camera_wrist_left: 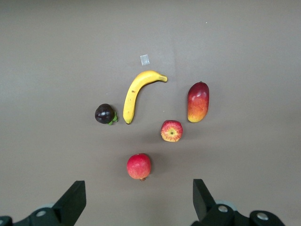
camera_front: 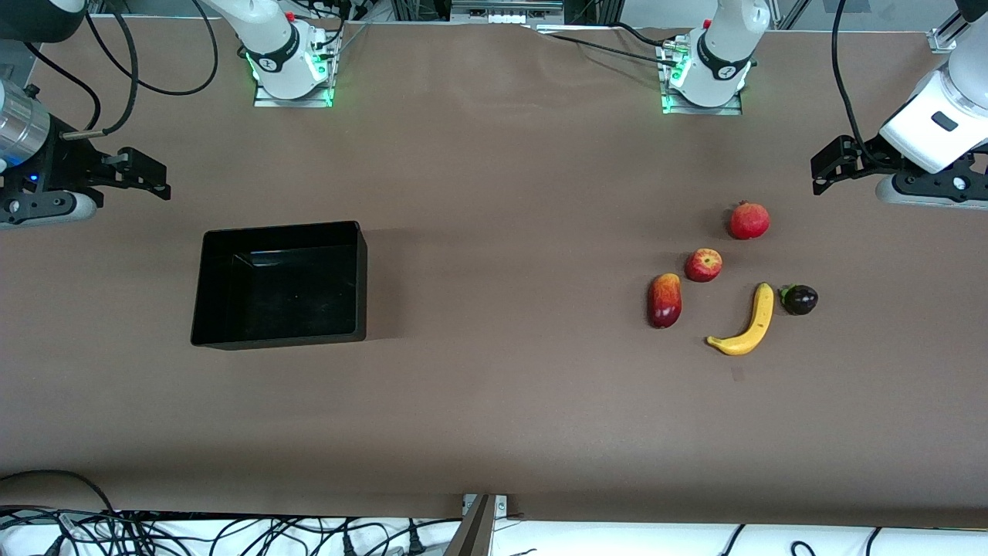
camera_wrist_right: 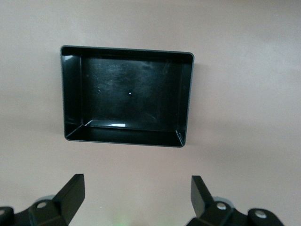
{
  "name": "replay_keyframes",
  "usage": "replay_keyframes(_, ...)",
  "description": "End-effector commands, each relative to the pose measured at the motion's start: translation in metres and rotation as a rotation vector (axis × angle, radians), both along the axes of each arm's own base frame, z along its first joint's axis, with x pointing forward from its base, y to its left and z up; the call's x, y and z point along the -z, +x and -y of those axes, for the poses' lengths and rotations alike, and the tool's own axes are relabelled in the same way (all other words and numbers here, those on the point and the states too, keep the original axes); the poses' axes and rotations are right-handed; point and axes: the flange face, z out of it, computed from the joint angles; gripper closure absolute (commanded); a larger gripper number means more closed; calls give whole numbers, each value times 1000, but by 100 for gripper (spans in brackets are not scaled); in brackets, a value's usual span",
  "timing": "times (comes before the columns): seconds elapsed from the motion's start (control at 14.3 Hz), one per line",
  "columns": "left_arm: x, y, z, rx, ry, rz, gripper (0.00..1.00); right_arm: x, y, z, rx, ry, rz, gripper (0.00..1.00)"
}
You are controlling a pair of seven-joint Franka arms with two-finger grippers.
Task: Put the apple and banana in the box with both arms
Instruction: 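Reach the right gripper toward the black tray's rim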
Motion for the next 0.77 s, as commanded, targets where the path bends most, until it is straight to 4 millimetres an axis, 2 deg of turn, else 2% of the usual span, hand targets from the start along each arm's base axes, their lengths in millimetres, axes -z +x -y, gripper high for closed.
replay_keyframes(0.0, -6, 1, 3, 8, -5, -9, 0, 20, 6, 6, -6, -44, -17, 0)
replay_keyframes(0.14, -6, 1, 3, 8, -5, -9, 0, 33, 7, 10, -10, -72, -10, 0)
replay_keyframes(0.35, -6, 1, 3, 7, -5, -11, 0, 75, 9, 19, 1, -80, -17, 0)
replay_keyframes(0.49, -7, 0, 6, 12, -5, -9, 0, 117, 12, 35, 29, -77, -21, 0)
replay_keyframes(0.56, -6, 0, 7, 12, -5, -11, 0, 145, 16, 38, 33, -81, -29, 0)
replay_keyframes(0.7, -6, 0, 8, 8, -7, -11, 0, 198, 29, 59, 63, -95, -41, 0)
